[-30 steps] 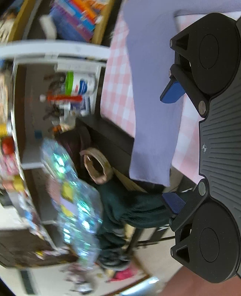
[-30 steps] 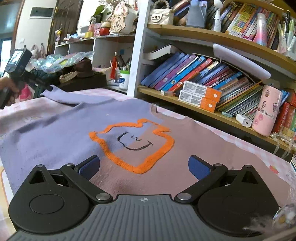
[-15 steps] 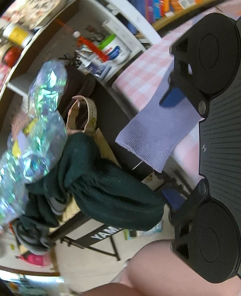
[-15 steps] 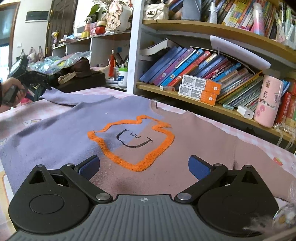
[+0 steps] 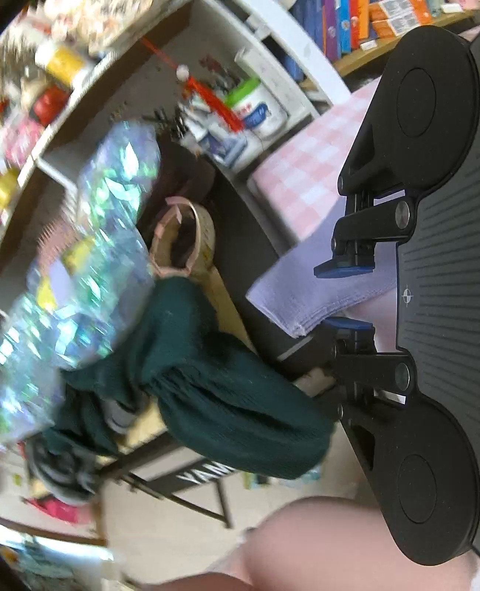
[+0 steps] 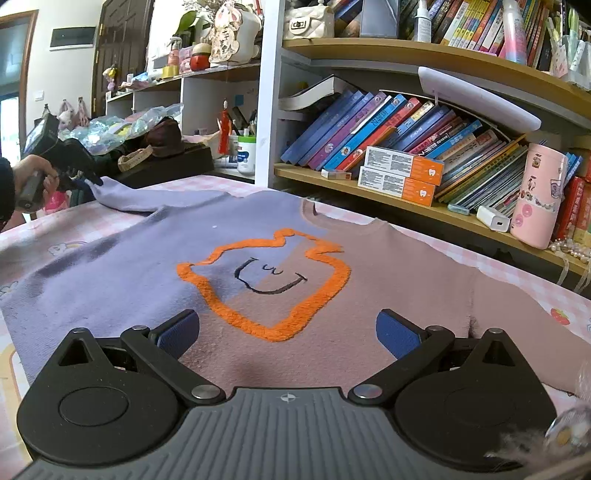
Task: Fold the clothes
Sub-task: 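Lift the lavender sleeve with the left gripper, lay it across the body, release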
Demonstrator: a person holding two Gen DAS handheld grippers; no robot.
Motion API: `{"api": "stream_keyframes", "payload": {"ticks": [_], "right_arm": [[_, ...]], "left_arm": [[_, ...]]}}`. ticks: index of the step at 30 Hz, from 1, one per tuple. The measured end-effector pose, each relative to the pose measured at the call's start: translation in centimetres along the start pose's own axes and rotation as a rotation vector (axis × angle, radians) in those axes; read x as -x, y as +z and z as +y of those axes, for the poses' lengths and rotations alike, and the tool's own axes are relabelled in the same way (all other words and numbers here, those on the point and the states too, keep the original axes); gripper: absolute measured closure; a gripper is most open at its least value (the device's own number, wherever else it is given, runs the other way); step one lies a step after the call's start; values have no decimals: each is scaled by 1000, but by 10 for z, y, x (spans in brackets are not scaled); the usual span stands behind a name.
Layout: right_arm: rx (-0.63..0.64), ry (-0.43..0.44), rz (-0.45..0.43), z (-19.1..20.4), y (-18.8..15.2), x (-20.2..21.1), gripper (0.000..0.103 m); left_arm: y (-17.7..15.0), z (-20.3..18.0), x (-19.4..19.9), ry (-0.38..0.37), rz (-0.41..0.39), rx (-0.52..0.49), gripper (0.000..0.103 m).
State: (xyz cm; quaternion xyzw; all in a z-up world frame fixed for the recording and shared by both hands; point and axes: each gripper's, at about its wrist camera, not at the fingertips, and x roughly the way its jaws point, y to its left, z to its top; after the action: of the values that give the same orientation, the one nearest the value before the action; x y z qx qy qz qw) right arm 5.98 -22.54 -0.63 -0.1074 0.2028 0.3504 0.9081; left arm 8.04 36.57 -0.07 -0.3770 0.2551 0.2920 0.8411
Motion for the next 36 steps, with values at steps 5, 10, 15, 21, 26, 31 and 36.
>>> {"api": "stream_keyframes", "payload": {"ticks": [5,10,15,21,26,31,36], "right_arm": [[-15,-33,-7,0,-1,4,0],[-134,-42,9,-12,-7,14,0],[-182,-93,9,-23,-14,26,0],[-120,-84,-18,-13,-15,35,0],[-58,-108,-55,-3,-15,41,0],[-105,-98,-79,-12,-16,45,0],[-151,-63,-86,-21,-16,46,0]], "left_arm": [[2,1,-5,2,26,20,97],[4,-25,19,-37,-12,-84,99],[1,-84,57,-134,-92,-256,100],[-39,-184,103,-348,-162,-474,100],[-84,-263,123,-513,-153,-597,100],[-123,-310,119,-607,-103,-627,100],[-155,-344,107,-673,-45,-609,100]]}}
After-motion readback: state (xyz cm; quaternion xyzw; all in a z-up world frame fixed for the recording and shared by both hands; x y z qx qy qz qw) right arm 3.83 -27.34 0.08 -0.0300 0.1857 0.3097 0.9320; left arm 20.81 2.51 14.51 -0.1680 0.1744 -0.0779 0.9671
